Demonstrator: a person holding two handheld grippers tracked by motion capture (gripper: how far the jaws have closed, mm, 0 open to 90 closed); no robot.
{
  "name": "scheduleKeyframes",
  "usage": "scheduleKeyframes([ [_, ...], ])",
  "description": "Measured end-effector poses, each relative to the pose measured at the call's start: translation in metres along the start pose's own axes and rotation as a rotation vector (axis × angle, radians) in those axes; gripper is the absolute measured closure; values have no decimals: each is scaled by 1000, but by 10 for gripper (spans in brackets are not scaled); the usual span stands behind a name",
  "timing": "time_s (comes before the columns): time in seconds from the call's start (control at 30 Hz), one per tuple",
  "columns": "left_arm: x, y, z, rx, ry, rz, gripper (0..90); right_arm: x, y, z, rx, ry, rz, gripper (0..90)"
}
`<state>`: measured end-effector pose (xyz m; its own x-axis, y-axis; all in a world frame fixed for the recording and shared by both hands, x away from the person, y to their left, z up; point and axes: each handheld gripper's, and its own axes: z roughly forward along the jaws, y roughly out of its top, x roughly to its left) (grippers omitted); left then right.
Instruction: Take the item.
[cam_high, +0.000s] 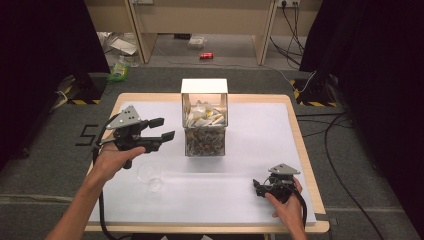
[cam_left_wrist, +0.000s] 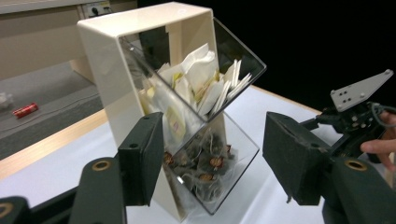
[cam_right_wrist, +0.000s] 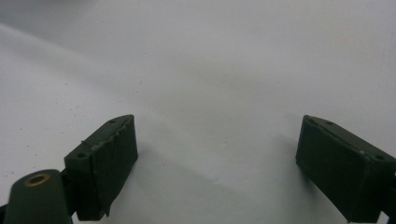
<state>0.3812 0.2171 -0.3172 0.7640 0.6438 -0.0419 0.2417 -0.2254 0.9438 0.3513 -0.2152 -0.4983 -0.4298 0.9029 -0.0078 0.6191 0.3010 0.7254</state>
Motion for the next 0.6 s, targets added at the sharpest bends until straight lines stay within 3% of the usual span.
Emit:
scheduleKeyframes([
  [0.6, -4, 30, 34, 1, -14, 44, 415, 0, 0, 0, 2, 1, 1, 133],
])
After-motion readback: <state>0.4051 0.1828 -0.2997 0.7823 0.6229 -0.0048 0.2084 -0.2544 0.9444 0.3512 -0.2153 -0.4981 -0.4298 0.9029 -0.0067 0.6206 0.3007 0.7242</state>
